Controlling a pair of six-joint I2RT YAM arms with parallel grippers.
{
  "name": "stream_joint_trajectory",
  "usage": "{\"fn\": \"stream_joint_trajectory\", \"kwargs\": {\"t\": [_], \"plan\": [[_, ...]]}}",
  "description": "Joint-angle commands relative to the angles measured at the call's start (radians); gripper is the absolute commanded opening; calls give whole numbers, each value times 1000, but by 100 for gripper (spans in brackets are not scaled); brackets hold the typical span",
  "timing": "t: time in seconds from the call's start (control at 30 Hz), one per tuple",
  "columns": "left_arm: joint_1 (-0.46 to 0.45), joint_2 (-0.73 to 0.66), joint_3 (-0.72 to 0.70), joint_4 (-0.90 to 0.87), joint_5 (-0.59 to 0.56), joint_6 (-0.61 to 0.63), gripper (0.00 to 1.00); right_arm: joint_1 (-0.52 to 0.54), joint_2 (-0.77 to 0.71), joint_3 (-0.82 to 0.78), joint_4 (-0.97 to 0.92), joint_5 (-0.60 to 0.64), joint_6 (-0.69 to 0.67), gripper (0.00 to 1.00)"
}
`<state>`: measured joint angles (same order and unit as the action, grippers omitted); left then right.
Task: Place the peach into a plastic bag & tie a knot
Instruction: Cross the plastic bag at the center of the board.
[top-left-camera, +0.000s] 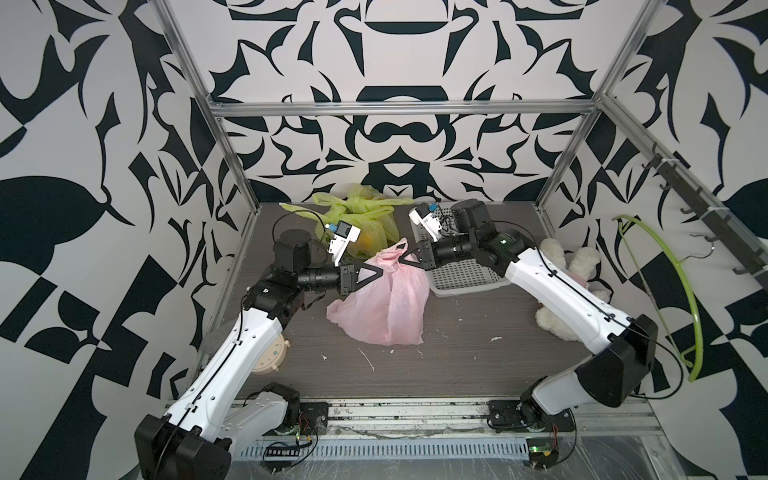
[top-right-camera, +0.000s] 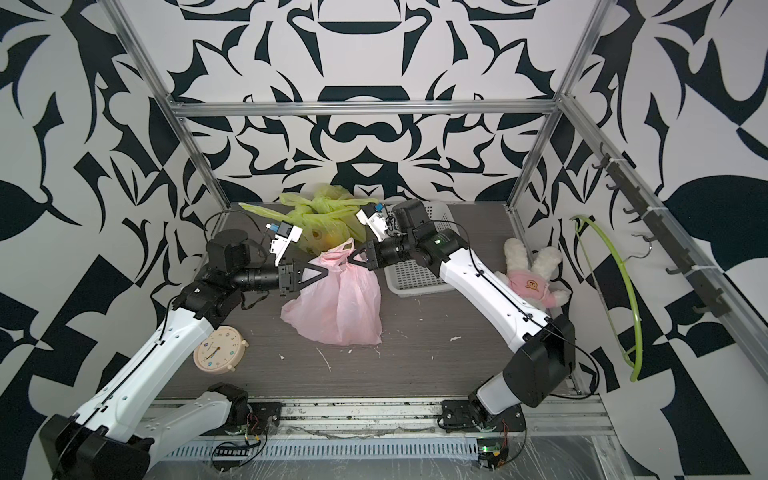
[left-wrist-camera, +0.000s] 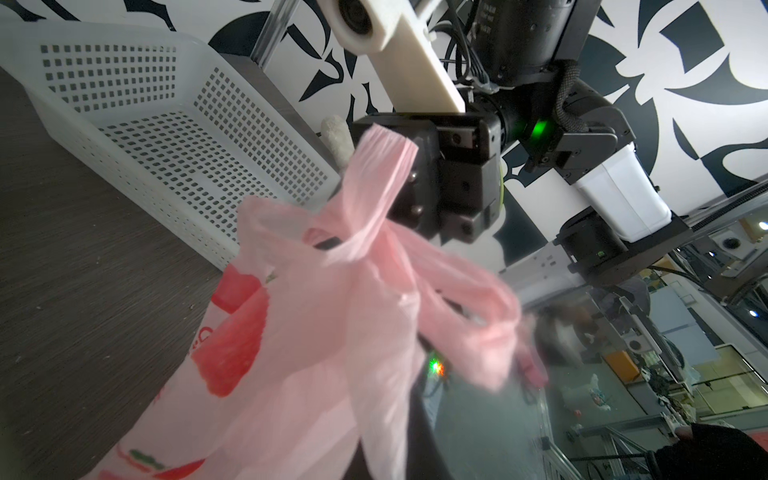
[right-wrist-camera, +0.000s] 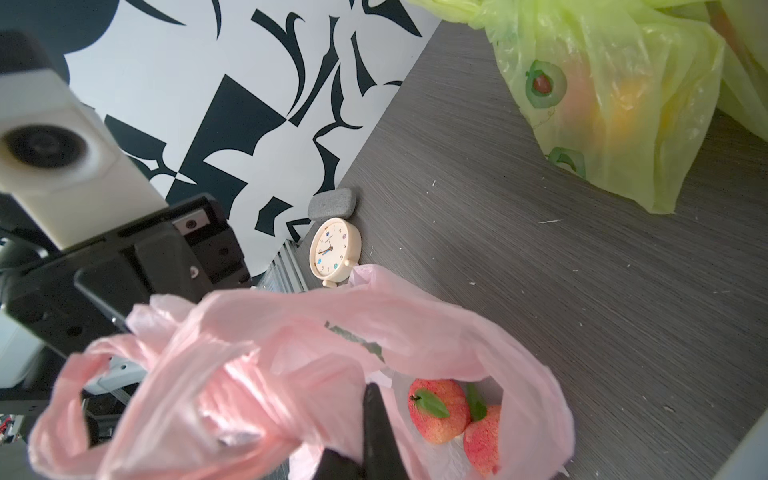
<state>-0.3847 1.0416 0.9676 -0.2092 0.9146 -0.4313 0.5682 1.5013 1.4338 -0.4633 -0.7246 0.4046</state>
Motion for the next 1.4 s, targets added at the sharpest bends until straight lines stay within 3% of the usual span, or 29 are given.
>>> {"fn": "stream_joint_trajectory", "kwargs": {"t": [0.0, 0.5, 0.73, 1.07, 1.37], "plan": [[-24, -1, -18, 50, 11, -21, 0, 6, -30, -28, 157, 32, 112, 0], [-161, 98, -76, 275, -93, -108, 0, 34, -2, -165, 754, -41, 531, 0], [-168, 115, -102, 309, -168, -116, 0, 45, 27, -218, 1006, -93, 708, 0], [-168, 119, -202, 399, -278, -159, 0, 45, 39, -266, 1278, -83, 925, 0], [-166, 149, -225, 373, -342, -177, 0, 46, 26, -273, 1389, -108, 1013, 0]]}}
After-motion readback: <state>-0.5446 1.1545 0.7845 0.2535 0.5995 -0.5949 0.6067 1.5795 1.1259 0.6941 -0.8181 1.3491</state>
